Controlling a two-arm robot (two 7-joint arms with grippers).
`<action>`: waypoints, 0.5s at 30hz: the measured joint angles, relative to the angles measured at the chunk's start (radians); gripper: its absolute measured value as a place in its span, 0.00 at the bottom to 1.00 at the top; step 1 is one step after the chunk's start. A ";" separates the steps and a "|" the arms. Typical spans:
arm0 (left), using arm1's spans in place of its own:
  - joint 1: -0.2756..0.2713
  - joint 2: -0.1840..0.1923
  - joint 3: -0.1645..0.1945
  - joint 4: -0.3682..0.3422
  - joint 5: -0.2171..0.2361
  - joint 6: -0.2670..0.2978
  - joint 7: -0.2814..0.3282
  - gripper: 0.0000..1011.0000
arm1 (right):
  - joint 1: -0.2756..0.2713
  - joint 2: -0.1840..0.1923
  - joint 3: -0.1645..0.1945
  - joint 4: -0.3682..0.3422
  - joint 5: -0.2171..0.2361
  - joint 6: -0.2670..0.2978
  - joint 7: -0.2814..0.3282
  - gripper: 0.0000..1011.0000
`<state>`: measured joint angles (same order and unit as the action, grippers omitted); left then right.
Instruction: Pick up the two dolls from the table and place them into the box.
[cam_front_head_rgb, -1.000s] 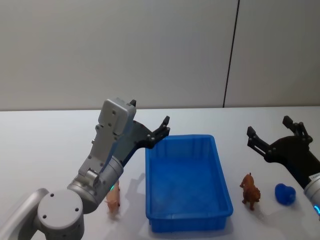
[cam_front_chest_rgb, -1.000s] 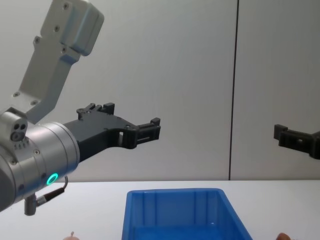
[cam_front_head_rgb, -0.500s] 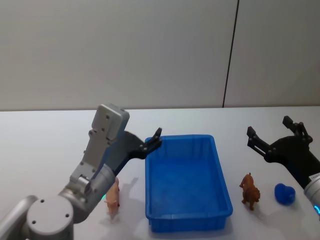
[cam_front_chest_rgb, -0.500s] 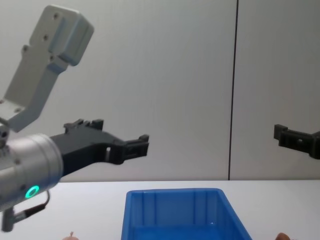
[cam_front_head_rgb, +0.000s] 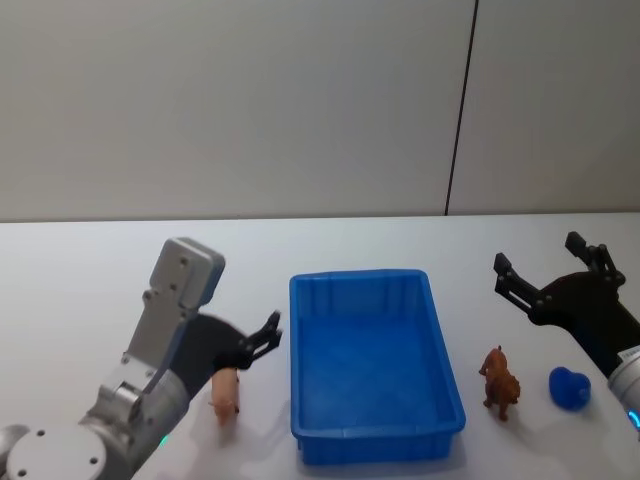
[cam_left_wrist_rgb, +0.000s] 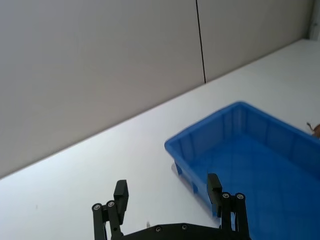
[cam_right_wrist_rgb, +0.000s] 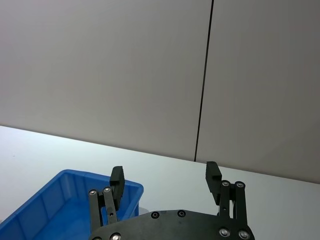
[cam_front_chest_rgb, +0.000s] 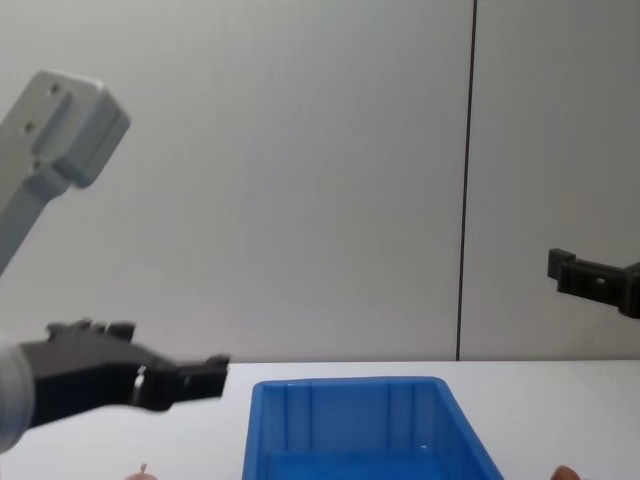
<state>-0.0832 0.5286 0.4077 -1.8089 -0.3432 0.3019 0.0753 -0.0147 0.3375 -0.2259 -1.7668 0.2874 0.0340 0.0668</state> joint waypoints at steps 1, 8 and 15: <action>0.011 0.011 -0.003 -0.010 -0.014 0.023 0.010 0.99 | 0.000 0.000 0.000 0.000 0.000 0.000 0.000 0.99; 0.056 0.050 -0.020 -0.048 -0.072 0.130 0.045 0.99 | 0.000 0.000 0.000 0.000 0.000 0.000 0.000 0.99; 0.078 0.069 -0.031 -0.057 -0.116 0.207 0.054 0.99 | 0.000 0.000 0.000 0.000 0.000 0.000 0.000 0.99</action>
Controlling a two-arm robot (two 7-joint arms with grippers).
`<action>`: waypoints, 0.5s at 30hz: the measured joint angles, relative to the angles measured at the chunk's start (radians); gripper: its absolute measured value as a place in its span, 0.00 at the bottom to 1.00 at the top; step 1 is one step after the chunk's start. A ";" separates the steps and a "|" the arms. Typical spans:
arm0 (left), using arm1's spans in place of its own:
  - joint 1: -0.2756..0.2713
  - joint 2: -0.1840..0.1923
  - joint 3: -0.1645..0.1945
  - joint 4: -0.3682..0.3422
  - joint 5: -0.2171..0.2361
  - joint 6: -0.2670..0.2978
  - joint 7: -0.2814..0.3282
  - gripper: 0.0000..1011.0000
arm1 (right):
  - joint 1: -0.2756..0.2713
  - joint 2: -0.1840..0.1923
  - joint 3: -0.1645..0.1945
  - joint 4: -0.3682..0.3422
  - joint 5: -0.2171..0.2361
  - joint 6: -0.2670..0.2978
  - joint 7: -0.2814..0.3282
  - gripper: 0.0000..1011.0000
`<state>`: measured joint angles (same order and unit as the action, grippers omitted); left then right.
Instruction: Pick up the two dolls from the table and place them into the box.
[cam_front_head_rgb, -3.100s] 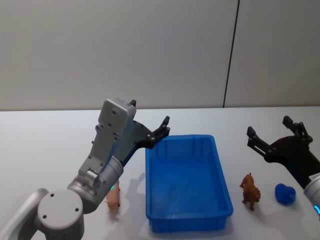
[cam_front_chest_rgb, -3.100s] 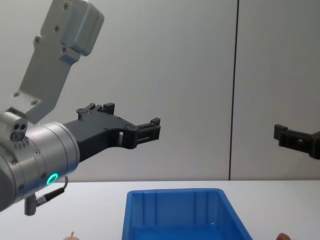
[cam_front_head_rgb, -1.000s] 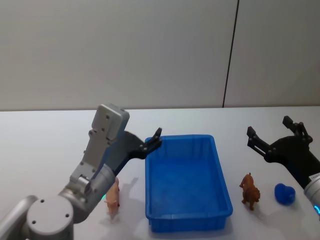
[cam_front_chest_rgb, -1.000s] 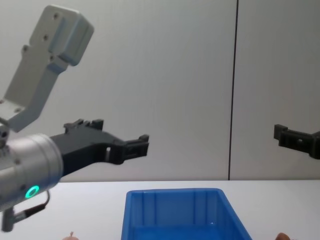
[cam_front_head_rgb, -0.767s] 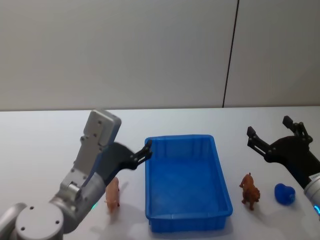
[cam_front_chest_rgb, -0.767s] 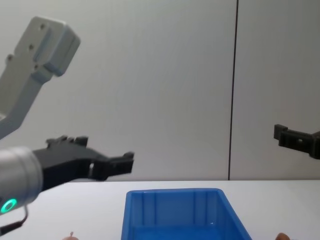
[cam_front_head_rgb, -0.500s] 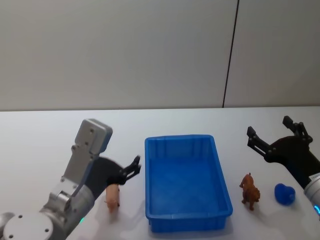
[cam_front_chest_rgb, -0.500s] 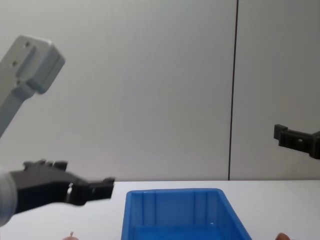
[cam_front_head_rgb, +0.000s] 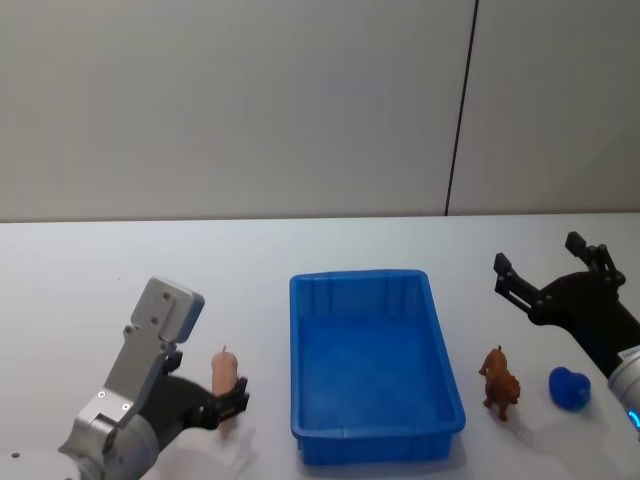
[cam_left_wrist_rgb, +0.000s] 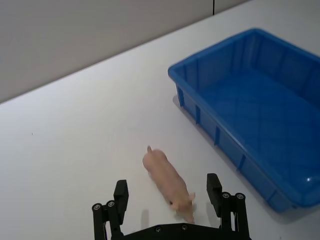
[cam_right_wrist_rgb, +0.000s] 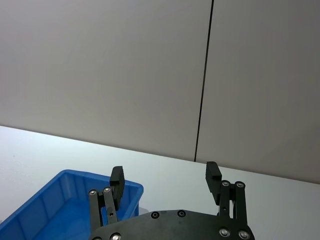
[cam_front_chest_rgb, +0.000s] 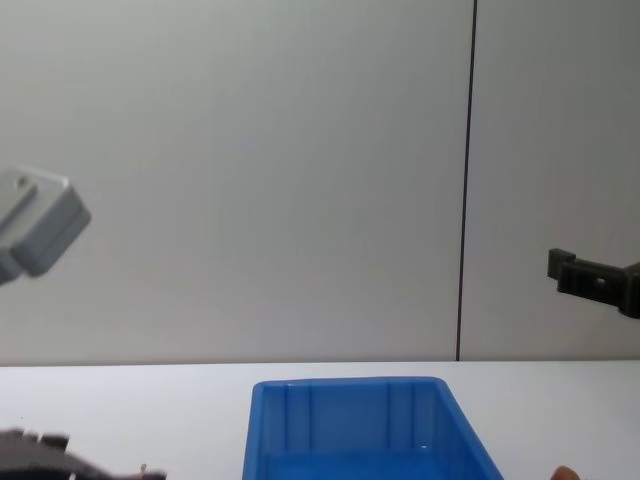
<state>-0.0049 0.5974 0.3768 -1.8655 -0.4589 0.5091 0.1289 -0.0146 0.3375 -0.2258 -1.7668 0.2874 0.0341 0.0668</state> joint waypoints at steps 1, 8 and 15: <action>0.005 0.003 -0.002 0.000 -0.010 0.016 0.000 0.99 | 0.000 0.000 0.000 0.000 0.000 0.000 0.000 0.99; 0.014 0.004 -0.006 0.014 -0.040 0.072 -0.007 0.99 | 0.000 0.000 0.000 0.000 0.000 0.000 0.000 0.99; 0.010 -0.013 -0.009 0.039 -0.060 0.097 -0.004 0.99 | 0.000 0.000 0.000 0.000 0.000 0.000 0.000 0.99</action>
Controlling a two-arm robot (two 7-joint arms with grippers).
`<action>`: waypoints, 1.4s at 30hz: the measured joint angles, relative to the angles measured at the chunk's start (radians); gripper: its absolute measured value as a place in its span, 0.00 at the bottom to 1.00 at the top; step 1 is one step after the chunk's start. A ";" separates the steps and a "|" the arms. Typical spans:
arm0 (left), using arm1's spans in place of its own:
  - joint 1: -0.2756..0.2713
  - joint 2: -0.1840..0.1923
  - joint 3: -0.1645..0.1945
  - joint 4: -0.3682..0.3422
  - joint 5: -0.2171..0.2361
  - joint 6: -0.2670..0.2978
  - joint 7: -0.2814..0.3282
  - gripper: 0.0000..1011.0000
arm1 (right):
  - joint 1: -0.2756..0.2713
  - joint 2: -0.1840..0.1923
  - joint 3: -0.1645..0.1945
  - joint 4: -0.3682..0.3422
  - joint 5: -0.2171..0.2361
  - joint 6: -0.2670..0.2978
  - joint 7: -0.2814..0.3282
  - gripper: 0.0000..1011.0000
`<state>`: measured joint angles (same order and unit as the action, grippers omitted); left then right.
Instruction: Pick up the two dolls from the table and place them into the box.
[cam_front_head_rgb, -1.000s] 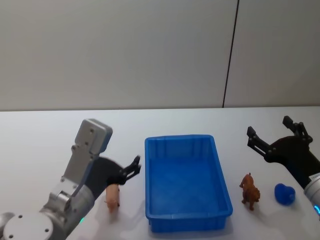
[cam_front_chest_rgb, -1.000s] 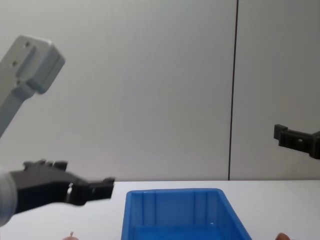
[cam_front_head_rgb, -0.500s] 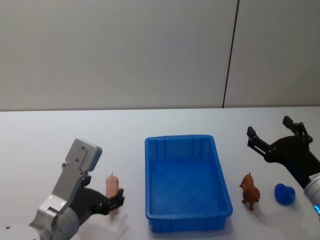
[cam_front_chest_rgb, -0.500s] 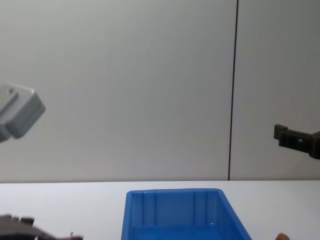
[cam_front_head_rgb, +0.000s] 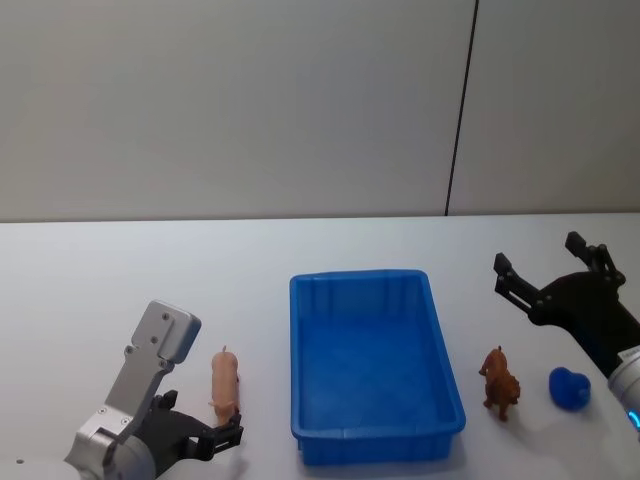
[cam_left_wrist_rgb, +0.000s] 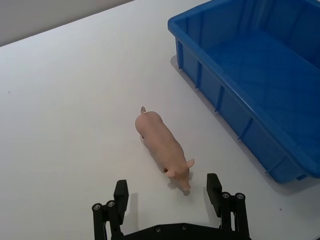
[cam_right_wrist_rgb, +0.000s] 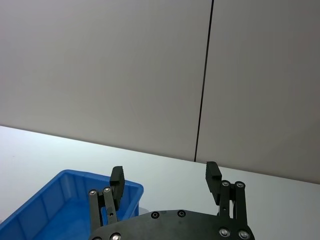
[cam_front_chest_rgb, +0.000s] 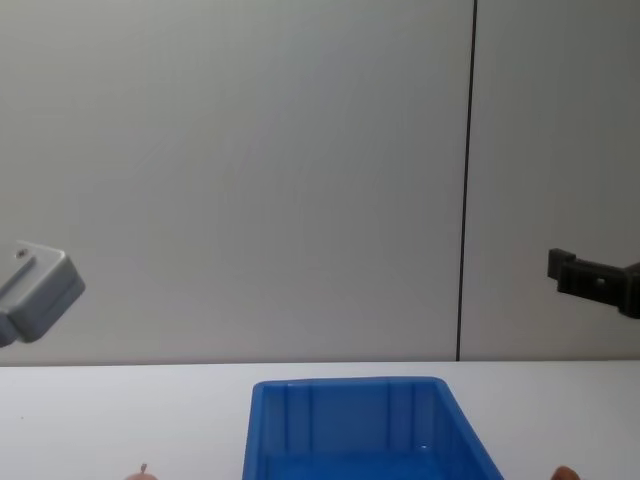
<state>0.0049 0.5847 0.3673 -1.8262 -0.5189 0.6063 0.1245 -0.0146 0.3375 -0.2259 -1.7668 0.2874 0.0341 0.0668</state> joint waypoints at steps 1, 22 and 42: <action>-0.002 -0.003 0.000 0.003 -0.002 0.001 0.001 0.99 | 0.000 0.000 0.000 0.000 0.000 0.000 0.000 0.99; -0.047 -0.064 -0.017 0.071 -0.040 -0.013 0.004 0.99 | 0.000 0.000 0.000 0.000 0.000 0.000 0.000 0.99; -0.089 -0.093 -0.018 0.128 0.004 0.018 -0.048 0.99 | 0.000 0.000 0.000 0.000 0.000 0.000 0.000 0.99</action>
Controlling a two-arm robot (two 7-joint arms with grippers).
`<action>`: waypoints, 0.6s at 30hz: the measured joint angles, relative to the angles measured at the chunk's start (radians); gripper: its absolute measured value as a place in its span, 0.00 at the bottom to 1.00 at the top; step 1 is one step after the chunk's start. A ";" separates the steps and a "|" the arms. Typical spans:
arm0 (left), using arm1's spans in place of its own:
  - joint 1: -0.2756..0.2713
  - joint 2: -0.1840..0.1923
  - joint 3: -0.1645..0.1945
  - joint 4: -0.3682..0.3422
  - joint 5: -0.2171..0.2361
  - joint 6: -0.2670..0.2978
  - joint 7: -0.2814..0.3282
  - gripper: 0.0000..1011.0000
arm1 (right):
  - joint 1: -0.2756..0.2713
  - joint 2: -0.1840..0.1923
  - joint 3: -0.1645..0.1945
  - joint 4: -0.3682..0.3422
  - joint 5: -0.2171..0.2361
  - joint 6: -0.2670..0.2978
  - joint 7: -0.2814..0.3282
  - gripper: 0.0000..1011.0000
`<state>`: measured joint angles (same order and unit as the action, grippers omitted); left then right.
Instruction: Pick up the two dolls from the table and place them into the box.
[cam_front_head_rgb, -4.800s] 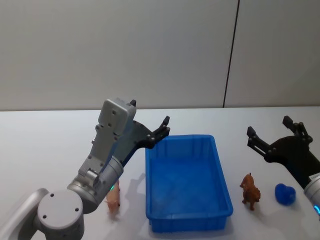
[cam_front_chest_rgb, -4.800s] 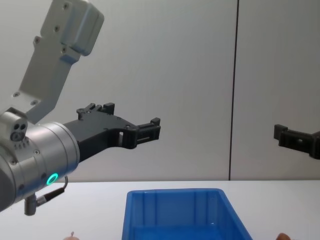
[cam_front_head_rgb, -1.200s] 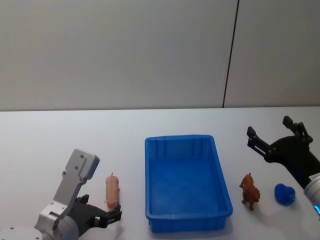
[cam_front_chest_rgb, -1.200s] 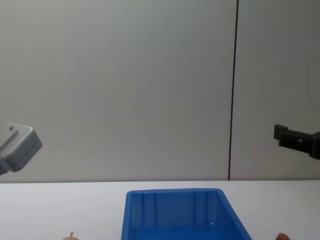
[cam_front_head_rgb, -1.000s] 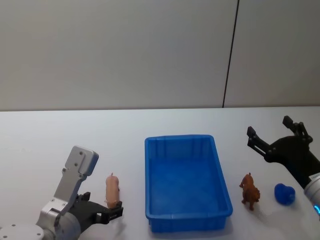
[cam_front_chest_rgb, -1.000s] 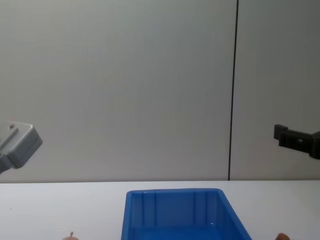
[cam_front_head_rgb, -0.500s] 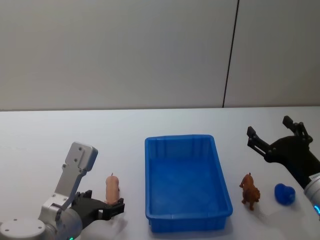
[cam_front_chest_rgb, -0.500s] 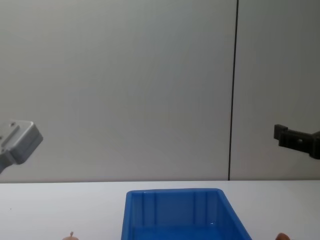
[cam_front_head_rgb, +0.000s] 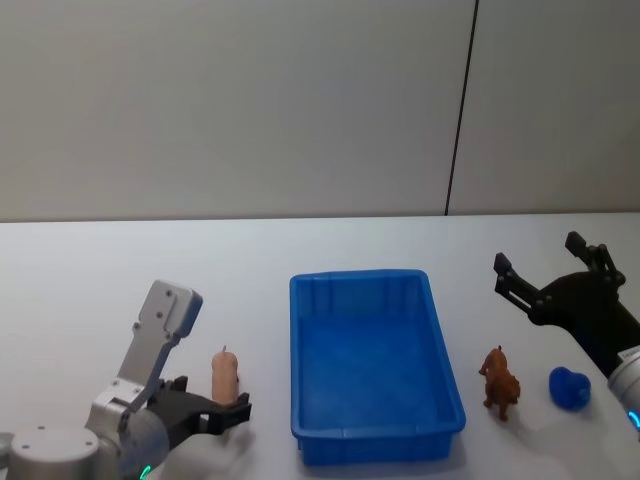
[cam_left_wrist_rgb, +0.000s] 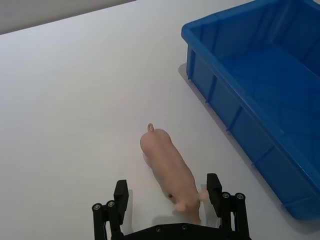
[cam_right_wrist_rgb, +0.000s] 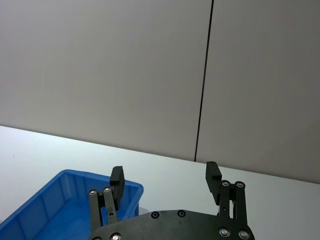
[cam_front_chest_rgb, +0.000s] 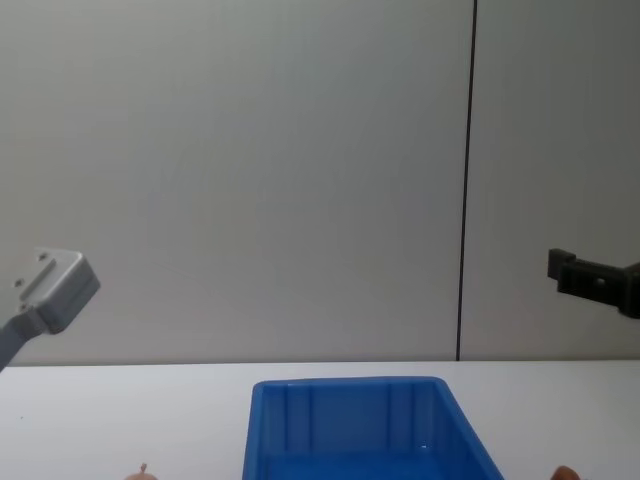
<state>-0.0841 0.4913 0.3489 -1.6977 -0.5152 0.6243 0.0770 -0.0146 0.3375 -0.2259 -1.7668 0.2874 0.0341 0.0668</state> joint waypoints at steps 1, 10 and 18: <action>-0.005 -0.004 0.000 0.006 0.003 -0.002 -0.002 0.99 | 0.000 0.000 0.000 0.000 0.000 0.000 0.000 0.99; -0.046 -0.038 0.005 0.057 0.037 -0.013 -0.019 0.99 | 0.000 0.000 0.000 0.000 0.000 0.000 0.000 0.99; -0.075 -0.064 0.011 0.097 0.062 0.008 -0.040 0.99 | 0.000 0.000 0.000 0.000 0.000 0.000 0.000 0.99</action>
<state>-0.1590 0.4275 0.3603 -1.6002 -0.4529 0.6320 0.0367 -0.0146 0.3375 -0.2259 -1.7668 0.2874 0.0341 0.0668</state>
